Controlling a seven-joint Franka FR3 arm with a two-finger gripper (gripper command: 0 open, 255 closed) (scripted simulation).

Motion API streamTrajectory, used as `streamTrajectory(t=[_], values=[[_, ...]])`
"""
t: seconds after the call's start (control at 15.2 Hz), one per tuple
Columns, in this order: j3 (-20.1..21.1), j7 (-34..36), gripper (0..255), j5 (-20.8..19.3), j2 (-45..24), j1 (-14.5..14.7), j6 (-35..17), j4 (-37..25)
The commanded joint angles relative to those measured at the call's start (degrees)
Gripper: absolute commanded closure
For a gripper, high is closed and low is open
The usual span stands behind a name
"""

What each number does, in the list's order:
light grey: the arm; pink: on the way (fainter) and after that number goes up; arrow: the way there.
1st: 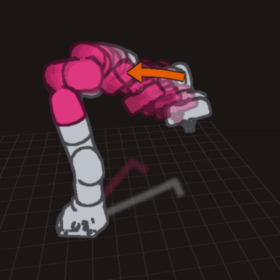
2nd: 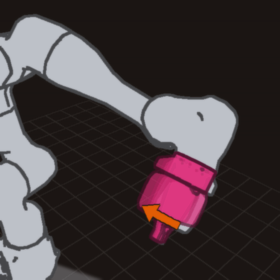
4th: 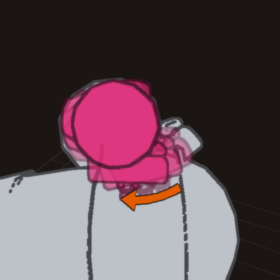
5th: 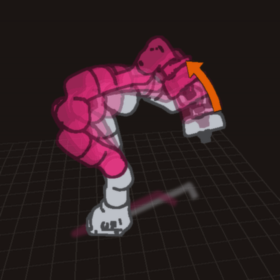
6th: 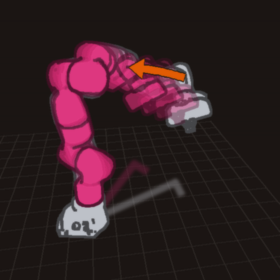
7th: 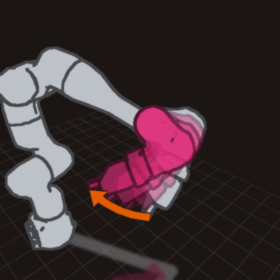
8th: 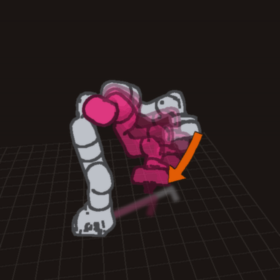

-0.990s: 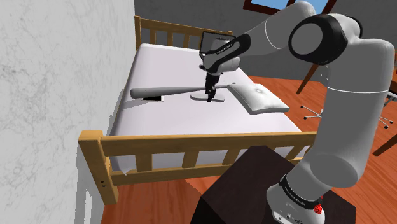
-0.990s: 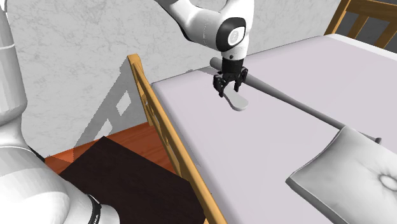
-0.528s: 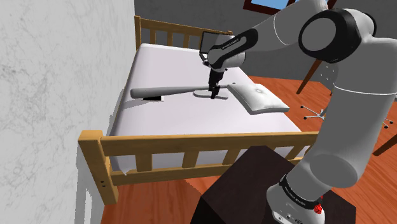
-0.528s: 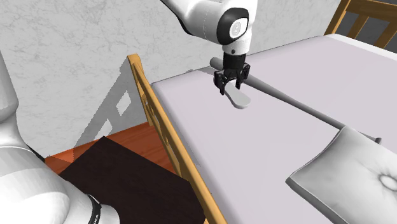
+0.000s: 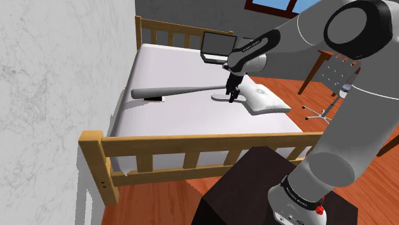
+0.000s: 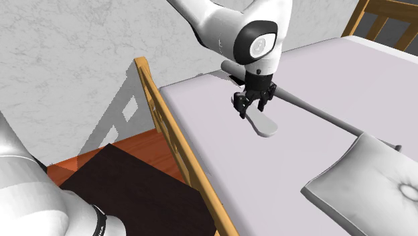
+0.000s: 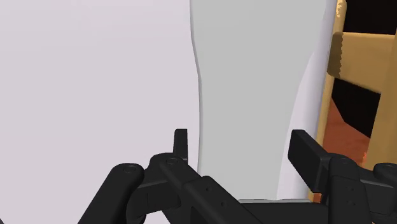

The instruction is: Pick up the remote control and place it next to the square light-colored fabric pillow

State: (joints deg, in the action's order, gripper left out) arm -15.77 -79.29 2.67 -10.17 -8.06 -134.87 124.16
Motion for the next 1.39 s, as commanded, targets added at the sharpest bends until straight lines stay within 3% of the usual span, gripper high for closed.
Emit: streamTrajectory(t=[0.0, 0.66, 1.32], values=[[-1.00, -1.91, 255, -0.55, 2.24, -1.09, -1.03, 3.15], [-7.54, -13.55, 255, -3.33, 9.90, -8.02, -3.48, 12.78], [-15.61, -27.75, 255, -5.06, 12.77, -15.45, -4.05, 15.74]])
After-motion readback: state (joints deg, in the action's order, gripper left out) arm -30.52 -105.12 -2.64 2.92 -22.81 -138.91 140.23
